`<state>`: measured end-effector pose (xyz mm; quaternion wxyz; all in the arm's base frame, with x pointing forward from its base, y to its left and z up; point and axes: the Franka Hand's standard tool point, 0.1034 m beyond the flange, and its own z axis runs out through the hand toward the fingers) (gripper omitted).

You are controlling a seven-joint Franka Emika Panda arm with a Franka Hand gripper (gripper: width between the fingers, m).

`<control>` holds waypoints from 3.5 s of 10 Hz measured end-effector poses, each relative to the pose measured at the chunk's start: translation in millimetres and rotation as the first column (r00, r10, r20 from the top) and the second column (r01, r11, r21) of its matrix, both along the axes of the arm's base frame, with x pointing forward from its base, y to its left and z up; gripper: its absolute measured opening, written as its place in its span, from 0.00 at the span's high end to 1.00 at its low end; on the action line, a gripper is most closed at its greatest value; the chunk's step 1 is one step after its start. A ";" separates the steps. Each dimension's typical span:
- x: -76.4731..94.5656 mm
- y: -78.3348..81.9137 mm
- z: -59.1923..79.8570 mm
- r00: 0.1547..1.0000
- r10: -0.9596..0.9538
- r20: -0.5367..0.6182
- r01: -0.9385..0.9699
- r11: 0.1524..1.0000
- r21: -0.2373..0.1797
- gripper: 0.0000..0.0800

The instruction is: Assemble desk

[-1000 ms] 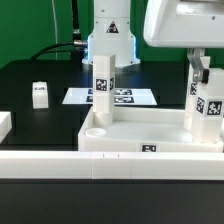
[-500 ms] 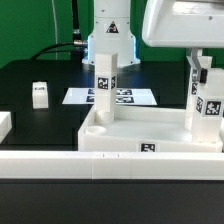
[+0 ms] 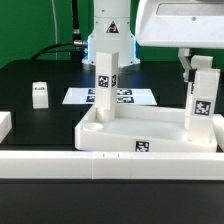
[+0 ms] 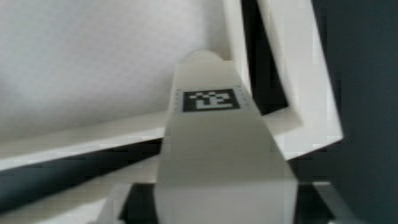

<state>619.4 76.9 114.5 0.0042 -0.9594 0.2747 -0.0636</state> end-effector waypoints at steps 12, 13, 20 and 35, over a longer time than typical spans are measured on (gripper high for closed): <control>-34.1 -57.8 48.0 1.000 -0.022 0.006 0.022 0.999 0.025 0.19; -38.9 -85.8 46.9 0.999 0.035 0.009 -0.035 0.999 0.004 0.19; -52.5 -120.5 32.7 0.979 0.202 -0.002 -0.202 0.978 -0.045 0.19; -135.2 -257.5 -10.3 0.889 0.449 -0.089 -0.456 0.886 -0.079 0.19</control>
Offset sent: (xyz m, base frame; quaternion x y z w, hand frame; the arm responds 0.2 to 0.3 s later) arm 0.0000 0.0000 0.0000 0.0000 0.0000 0.1296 0.9916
